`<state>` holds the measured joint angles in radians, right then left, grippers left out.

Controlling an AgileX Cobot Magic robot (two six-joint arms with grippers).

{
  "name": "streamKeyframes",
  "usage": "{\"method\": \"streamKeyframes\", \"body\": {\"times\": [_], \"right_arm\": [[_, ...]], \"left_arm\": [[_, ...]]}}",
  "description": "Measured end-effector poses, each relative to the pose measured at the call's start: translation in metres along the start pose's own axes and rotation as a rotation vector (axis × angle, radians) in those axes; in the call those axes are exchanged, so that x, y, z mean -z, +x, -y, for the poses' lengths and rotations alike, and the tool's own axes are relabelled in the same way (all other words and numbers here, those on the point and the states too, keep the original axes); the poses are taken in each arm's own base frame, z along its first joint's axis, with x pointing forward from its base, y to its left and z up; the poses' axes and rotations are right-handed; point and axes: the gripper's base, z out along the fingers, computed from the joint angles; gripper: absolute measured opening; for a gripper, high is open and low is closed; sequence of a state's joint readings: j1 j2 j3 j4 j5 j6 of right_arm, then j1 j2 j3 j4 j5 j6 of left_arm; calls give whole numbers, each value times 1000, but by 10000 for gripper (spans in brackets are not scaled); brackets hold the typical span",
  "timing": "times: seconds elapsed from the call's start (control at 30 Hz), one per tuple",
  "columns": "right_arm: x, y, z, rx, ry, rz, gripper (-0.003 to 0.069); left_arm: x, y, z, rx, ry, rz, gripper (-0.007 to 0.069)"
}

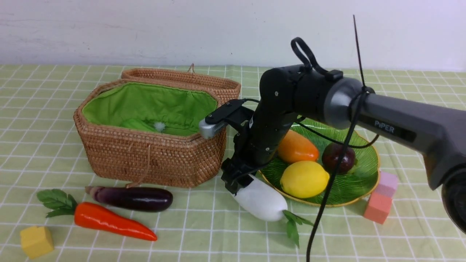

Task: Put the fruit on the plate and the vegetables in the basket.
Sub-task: Take a daikon with your right arm and place it on the basket on the left.

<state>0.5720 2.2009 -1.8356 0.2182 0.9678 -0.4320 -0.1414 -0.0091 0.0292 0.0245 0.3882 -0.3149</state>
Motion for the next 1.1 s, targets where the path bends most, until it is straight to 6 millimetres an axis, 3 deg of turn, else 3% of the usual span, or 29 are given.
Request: {"method": "streamKeyframes", "body": {"times": [0.27, 0.47, 0.63, 0.73, 0.77, 0.87, 1.0, 1.1], "right_arm": [[-7, 3, -1, -1, -23, -34, 496], [0, 2, -5, -16, -62, -32, 492], [39, -18, -16, -44, -130, 91, 492], [82, -40, -34, -40, -280, 275, 492], [86, -43, -36, -44, -303, 297, 492], [135, -74, -52, 13, -392, 636, 492], [164, -99, -46, -19, -268, 964, 492], [169, -114, -33, -104, -57, 1181, 492]], "left_arm": [[0, 0, 0, 0, 0, 0, 238], [0, 0, 0, 0, 0, 0, 238], [0, 0, 0, 0, 0, 0, 238], [0, 0, 0, 0, 0, 0, 238], [0, 0, 0, 0, 0, 0, 238], [0, 0, 0, 0, 0, 0, 238], [0, 0, 0, 0, 0, 0, 238], [0, 0, 0, 0, 0, 0, 238]]}}
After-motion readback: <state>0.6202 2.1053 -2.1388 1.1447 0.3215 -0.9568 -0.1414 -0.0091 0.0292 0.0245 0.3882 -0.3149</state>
